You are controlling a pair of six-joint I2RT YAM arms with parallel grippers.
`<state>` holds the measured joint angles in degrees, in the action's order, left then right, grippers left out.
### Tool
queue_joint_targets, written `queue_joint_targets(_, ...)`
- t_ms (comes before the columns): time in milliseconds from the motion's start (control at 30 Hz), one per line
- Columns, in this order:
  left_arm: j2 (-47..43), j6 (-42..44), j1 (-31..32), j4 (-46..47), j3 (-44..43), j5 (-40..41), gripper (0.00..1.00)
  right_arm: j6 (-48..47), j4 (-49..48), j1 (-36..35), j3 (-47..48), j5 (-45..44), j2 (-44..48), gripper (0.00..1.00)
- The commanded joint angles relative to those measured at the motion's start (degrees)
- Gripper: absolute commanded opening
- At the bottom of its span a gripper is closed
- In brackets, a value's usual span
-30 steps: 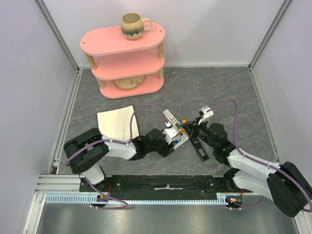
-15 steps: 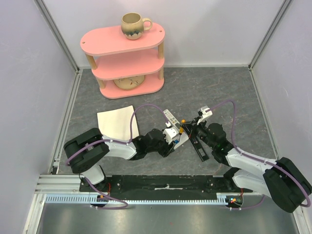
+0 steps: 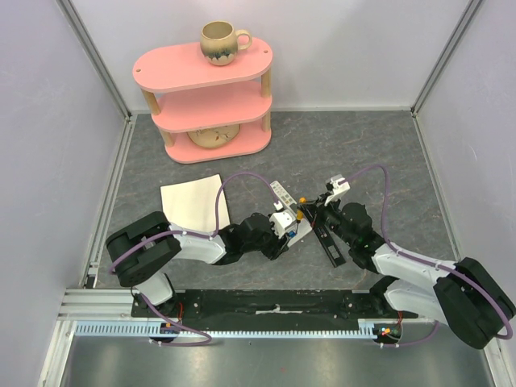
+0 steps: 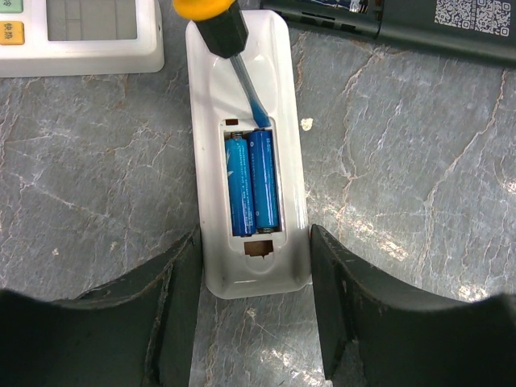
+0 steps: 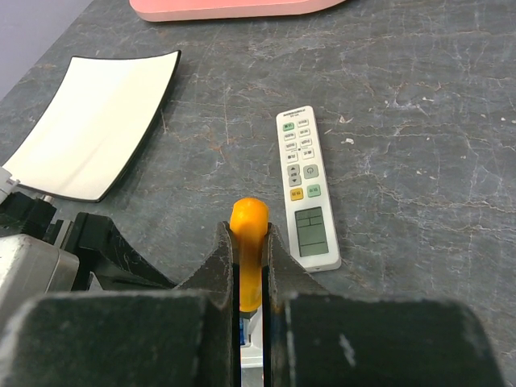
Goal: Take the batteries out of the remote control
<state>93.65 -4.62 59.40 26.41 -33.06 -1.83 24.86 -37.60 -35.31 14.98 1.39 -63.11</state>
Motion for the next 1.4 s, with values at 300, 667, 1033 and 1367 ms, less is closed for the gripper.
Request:
queue_joint_targets(300,3.1,-2.1,0.2,-4.9,0.6,1.7,0.25,-0.1,2.0,-2.1,1.0,-2.3,-1.3,0.00)
queue_joint_targets(667,2.8,-2.2,0.3,-4.4,1.2,1.7,0.20,0.7,3.4,-2.6,2.2,-1.5,-2.5,0.00)
queue_joint_targets(1033,3.4,-2.2,0.2,-4.5,0.9,1.6,0.15,10.1,-7.6,-2.5,-1.5,5.6,-3.4,0.00)
queue_joint_targets(1367,3.9,-2.1,0.2,-4.8,0.6,3.0,0.11,11.4,-7.7,-2.4,0.1,6.3,-1.1,0.00)
